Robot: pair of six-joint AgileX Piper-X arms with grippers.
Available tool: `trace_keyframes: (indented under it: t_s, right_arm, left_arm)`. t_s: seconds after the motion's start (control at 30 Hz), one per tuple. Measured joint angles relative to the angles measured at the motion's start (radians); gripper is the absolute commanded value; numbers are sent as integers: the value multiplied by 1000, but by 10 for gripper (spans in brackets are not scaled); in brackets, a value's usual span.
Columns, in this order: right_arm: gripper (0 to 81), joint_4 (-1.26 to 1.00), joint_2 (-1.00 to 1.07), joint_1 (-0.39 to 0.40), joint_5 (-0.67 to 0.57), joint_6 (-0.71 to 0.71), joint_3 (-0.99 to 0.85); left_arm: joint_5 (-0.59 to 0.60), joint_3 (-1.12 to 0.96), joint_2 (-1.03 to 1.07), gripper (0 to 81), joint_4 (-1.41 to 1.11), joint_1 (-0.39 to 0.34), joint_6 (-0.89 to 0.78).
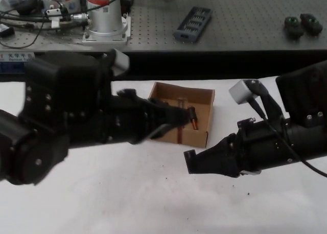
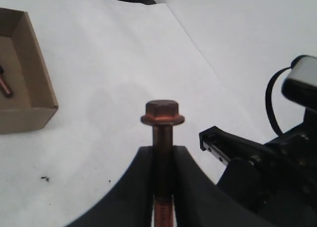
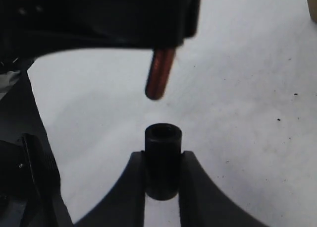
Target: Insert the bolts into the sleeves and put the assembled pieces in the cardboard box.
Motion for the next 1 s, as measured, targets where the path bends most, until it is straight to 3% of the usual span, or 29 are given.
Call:
trace_keyframes:
  t_s: [0.23,1.0]
  right_arm:
    - [24,-3,-36,0,-8,-20,3]
    - [24,-72,-43,0,-8,-45,88]
  left_arm:
    - [-4,0,35,6,-48,-34,-22]
    - [-42,0,35,6,-131,-33,-79]
